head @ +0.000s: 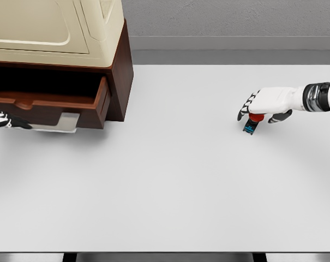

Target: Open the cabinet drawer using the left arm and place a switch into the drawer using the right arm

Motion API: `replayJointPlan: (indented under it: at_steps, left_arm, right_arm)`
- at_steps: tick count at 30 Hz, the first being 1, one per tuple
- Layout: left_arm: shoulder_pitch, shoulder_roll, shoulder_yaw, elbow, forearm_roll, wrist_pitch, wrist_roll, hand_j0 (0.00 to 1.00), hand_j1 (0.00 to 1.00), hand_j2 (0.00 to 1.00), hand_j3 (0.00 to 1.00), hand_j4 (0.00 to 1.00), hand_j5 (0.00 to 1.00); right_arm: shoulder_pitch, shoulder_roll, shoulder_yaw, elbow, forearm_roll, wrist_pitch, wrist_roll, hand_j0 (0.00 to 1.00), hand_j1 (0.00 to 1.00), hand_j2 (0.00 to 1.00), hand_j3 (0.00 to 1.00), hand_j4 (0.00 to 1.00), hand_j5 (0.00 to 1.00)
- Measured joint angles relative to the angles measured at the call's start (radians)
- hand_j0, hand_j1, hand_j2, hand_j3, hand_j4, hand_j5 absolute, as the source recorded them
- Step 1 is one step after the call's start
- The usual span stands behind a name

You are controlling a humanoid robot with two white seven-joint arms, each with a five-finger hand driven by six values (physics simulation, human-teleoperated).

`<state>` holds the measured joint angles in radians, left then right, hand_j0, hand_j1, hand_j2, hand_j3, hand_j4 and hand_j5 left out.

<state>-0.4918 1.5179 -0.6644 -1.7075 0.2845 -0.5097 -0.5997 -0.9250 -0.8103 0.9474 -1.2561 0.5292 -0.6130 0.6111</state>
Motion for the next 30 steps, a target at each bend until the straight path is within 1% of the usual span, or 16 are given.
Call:
replayJointPlan:
  at_steps: [2, 5, 7, 8, 10, 17, 21, 23, 26, 30]
  left_arm:
    - [-0.005, 0.006, -0.003, -0.002, 0.031, -0.007, -0.003, 1.00, 1.00, 1.00, 1.00, 1.00, 1.00]
    - [-0.011, 0.017, -0.010, -0.004, 0.044, -0.029, -0.014, 1.00, 1.00, 1.00, 1.00, 1.00, 1.00]
    - [-0.014, 0.019, -0.012, -0.010, 0.095, -0.042, -0.016, 1.00, 1.00, 1.00, 1.00, 1.00, 1.00]
    - [-0.013, 0.020, -0.013, -0.013, 0.119, -0.047, -0.014, 1.00, 1.00, 1.00, 1.00, 1.00, 1.00]
    - [-0.022, 0.022, -0.013, -0.016, 0.156, -0.053, -0.013, 1.00, 1.00, 1.00, 1.00, 1.00, 1.00]
    - [-0.058, 0.039, -0.010, -0.027, 0.247, -0.062, -0.012, 1.00, 1.00, 1.00, 1.00, 1.00, 1.00]
    - [-0.065, 0.050, -0.003, -0.032, 0.289, -0.077, -0.011, 1.00, 1.00, 1.00, 1.00, 1.00, 1.00]
    - [-0.067, 0.052, 0.002, -0.028, 0.306, -0.076, -0.011, 1.00, 1.00, 1.00, 1.00, 1.00, 1.00]
    - [-0.067, 0.056, 0.015, -0.015, 0.353, -0.065, -0.011, 1.00, 1.00, 1.00, 1.00, 1.00, 1.00]
    - [-0.067, 0.070, 0.031, 0.020, 0.385, -0.057, -0.011, 1.00, 1.00, 1.00, 1.00, 1.00, 1.00]
  right_arm:
    - [0.000, 0.000, 0.000, 0.000, 0.000, 0.000, 0.000, 0.80, 0.80, 0.80, 0.80, 0.80, 0.80]
    - [0.000, 0.001, 0.000, 0.000, 0.000, 0.000, 0.000, 0.80, 0.80, 0.80, 0.80, 0.80, 0.80]
    - [0.000, 0.001, 0.000, 0.000, 0.000, 0.000, 0.000, 0.80, 0.80, 0.80, 0.80, 0.80, 0.80]
    - [0.000, 0.001, 0.000, 0.000, 0.000, 0.000, 0.000, 0.79, 0.79, 0.79, 0.79, 0.79, 0.79]
    - [0.000, 0.001, 0.000, 0.000, 0.000, 0.000, 0.000, 0.71, 0.71, 0.71, 0.71, 0.71, 0.71]
    - [0.003, 0.000, 0.000, 0.000, 0.000, 0.000, 0.000, 0.69, 0.69, 0.69, 0.69, 0.69, 0.69]
    - [0.003, 0.000, 0.001, 0.000, 0.000, 0.000, 0.000, 0.67, 0.67, 0.67, 0.67, 0.67, 0.67]
    - [0.003, 0.000, 0.000, 0.000, 0.000, 0.000, 0.000, 0.65, 0.65, 0.65, 0.65, 0.65, 0.65]
    - [0.003, 0.000, 0.000, 0.000, 0.000, 0.000, 0.000, 0.61, 0.61, 0.61, 0.61, 0.61, 0.61]
    - [0.003, 0.000, 0.000, 0.000, -0.001, 0.000, 0.000, 0.59, 0.59, 0.59, 0.59, 0.59, 0.59]
